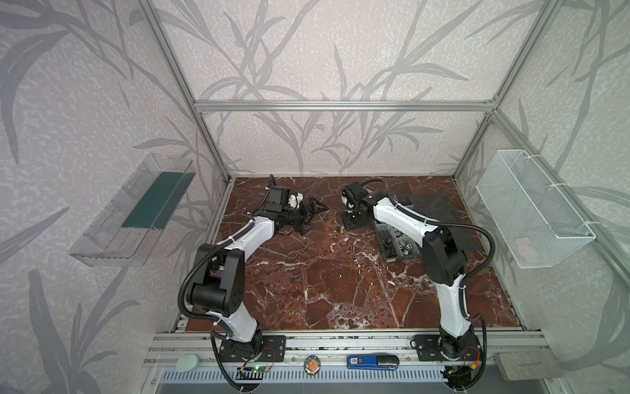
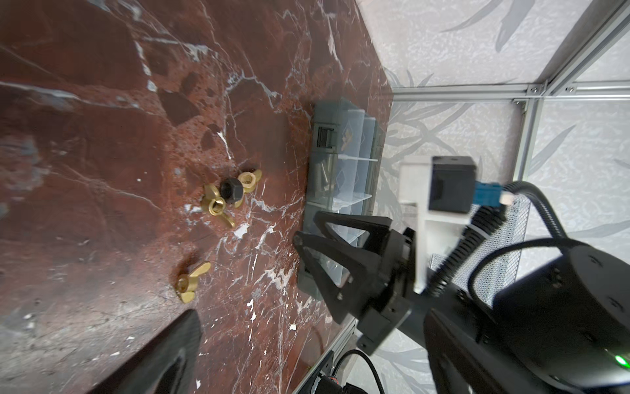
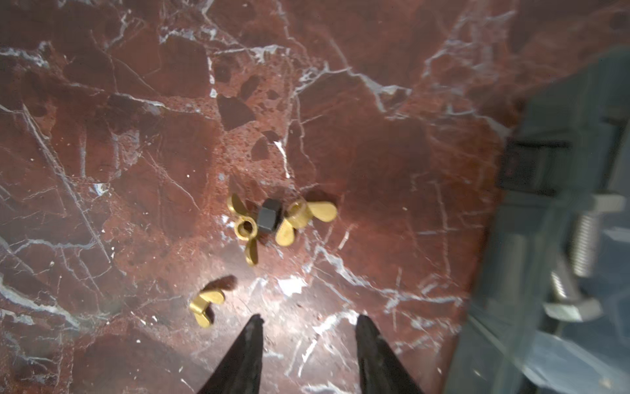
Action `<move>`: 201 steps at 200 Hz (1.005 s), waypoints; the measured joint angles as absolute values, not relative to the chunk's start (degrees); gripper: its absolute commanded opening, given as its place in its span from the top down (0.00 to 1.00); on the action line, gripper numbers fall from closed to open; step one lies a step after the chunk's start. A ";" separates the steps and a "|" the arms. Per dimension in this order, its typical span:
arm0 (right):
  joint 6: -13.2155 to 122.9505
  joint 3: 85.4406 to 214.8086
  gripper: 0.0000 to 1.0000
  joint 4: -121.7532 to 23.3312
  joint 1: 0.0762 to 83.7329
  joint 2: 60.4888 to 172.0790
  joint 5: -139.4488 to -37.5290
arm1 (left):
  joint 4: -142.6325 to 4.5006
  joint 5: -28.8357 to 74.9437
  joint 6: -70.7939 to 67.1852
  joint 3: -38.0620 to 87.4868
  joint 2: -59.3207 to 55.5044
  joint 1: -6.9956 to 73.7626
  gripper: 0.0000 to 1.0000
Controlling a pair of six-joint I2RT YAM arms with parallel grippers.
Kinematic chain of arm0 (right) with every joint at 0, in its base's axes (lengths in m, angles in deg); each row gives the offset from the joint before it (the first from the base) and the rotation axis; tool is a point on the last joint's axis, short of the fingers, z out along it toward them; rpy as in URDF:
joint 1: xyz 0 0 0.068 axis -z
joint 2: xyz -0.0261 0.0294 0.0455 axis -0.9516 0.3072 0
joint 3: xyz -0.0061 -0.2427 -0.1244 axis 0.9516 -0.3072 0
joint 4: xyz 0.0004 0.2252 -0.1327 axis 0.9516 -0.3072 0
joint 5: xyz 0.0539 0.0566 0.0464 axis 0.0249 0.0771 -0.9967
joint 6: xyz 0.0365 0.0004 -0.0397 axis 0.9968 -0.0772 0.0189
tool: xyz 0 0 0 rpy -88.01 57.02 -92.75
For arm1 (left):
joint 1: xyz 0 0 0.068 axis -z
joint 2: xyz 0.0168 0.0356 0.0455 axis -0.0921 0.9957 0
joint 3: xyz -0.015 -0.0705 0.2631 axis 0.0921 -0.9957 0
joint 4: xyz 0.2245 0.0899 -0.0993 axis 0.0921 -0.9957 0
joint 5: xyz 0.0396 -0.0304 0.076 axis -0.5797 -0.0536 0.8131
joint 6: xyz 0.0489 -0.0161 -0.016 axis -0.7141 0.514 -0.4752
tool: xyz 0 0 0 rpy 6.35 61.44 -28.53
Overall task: Sort the screws and nuts into containers
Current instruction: Pick up the nut from the center of the table.
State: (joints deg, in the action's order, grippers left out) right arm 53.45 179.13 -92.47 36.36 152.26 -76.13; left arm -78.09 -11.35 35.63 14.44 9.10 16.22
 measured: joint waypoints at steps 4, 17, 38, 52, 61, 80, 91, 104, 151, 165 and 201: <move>53.51 180.48 0.58 -92.51 36.14 153.52 -76.17 | -78.00 -11.39 35.67 14.24 8.86 16.01 0.01; 53.76 184.22 0.60 -93.03 35.66 156.76 -76.63 | -77.26 -11.72 35.72 13.41 8.37 15.70 0.00; 54.13 188.85 0.64 -94.06 35.24 160.91 -76.63 | -76.60 -12.33 35.78 12.47 8.13 15.66 0.01; 54.41 190.67 0.67 -94.67 35.18 162.83 -76.65 | -76.32 -12.59 35.83 11.92 8.13 15.63 0.00; 54.50 191.39 0.68 -95.22 35.18 163.64 -76.65 | -76.30 -12.73 35.85 11.70 8.13 15.59 0.00; 54.70 192.63 0.71 -95.99 34.96 165.20 -76.63 | -75.86 -12.92 35.91 11.31 8.13 15.55 0.00; 54.83 192.87 0.72 -96.14 34.92 165.76 -76.61 | -75.47 -13.08 35.98 11.20 8.13 15.52 0.00; 54.87 193.03 0.73 -96.53 34.92 165.92 -76.63 | -75.09 -13.21 36.07 11.18 8.13 15.46 0.00; 54.98 193.36 0.74 -97.43 34.55 166.07 -76.59 | -74.20 -13.73 36.07 11.11 8.13 15.33 0.00; 54.98 193.92 0.73 -98.00 34.28 166.22 -76.57 | -74.18 -13.88 36.07 11.09 8.13 15.33 0.00; 54.94 194.78 0.75 -98.50 33.72 166.51 -76.46 | -74.15 -13.95 36.07 11.00 8.13 15.33 0.00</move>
